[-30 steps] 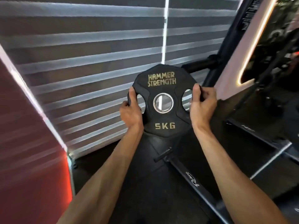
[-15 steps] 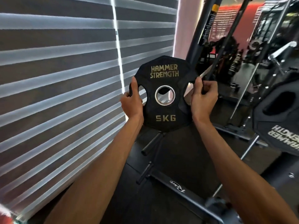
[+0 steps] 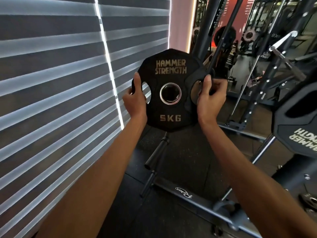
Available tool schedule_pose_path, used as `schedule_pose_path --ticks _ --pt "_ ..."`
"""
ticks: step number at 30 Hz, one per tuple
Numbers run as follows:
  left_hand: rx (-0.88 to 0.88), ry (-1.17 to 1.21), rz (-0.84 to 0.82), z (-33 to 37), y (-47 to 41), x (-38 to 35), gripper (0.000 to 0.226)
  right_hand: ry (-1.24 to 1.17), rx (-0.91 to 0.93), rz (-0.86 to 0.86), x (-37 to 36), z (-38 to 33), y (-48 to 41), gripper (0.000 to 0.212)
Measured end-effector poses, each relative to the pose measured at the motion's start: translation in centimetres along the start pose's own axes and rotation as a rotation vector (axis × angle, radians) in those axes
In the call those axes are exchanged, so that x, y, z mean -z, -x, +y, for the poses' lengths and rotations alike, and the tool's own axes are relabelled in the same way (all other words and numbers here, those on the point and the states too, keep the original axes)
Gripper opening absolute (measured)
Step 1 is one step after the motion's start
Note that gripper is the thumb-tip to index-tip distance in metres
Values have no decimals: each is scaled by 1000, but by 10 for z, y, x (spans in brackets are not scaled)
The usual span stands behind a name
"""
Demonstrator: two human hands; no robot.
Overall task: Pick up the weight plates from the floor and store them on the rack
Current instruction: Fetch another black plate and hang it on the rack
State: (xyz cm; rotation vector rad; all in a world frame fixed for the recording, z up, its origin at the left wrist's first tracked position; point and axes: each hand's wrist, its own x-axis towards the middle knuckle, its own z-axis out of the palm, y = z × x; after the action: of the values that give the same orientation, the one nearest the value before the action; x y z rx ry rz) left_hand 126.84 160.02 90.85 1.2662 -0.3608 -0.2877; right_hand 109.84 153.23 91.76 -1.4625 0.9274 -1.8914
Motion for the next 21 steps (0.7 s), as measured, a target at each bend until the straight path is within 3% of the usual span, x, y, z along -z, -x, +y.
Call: schedule_pose_path --ticks 12,21 --pt "6 76 -147 -26 -17 -17 46 124 200 23 -13 13 -5 29" --pt "279 109 -341 -28 -49 -61 51 264 152 -61 -20 26 -44 33"
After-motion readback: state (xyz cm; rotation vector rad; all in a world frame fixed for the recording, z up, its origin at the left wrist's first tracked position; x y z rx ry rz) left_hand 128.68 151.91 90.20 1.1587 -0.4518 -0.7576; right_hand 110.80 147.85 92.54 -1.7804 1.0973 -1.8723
